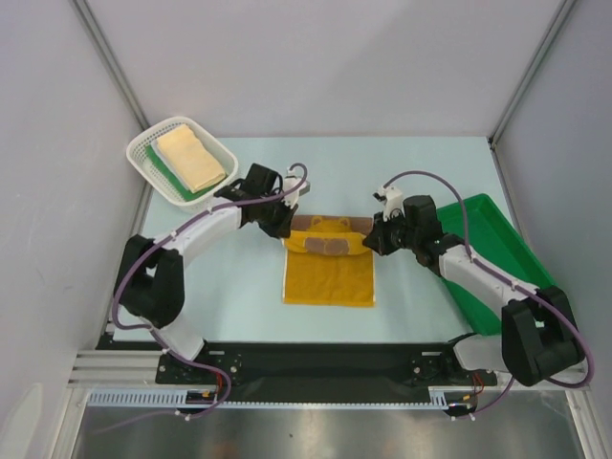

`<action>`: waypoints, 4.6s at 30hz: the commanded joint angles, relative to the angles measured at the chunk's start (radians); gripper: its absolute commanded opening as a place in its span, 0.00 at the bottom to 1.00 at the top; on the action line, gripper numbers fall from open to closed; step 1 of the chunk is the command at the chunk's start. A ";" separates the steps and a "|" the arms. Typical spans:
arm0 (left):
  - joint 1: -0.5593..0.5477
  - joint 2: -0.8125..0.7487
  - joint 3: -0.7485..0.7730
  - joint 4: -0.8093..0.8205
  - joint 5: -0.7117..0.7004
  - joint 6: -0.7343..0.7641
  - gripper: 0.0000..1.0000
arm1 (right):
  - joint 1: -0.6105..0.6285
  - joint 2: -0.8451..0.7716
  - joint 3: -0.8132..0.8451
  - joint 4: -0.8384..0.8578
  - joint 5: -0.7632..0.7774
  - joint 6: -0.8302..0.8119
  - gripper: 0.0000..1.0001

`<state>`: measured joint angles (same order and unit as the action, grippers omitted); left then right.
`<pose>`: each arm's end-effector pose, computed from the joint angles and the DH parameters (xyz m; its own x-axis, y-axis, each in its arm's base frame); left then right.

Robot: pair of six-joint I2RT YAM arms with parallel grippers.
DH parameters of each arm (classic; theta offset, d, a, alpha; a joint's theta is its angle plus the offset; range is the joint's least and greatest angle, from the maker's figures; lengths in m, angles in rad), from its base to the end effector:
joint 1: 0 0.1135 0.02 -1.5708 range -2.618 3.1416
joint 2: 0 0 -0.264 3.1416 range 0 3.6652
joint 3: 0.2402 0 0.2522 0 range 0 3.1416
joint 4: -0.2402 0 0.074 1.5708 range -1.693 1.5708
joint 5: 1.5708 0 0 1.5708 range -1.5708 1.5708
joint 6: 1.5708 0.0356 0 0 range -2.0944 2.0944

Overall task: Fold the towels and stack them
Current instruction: Fold the towel

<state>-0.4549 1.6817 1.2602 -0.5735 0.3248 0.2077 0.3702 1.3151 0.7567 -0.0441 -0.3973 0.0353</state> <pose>0.3148 -0.1666 0.2400 -0.6192 0.5204 -0.5880 0.7156 0.6823 -0.1496 0.2568 0.1144 0.2295 -0.5502 -0.1786 -0.8157 -0.6118 0.7511 0.2482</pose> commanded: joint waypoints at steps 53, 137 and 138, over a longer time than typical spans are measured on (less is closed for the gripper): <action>-0.168 -0.303 -0.555 0.244 -0.087 -0.625 0.35 | 0.207 -0.192 -0.212 -0.339 0.397 0.678 0.39; -0.166 -0.258 -0.406 -0.034 -0.345 -0.625 0.40 | 0.205 -0.271 -0.447 -0.042 0.106 0.844 0.35; -0.166 -0.267 -0.412 -0.031 -0.334 -0.628 0.41 | 0.208 -0.269 -0.448 -0.031 0.107 0.851 0.35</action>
<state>-0.6235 1.4830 0.8162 -0.5877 -0.0216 -0.4278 0.5678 1.0508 0.3214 -0.1291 -0.2901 0.8555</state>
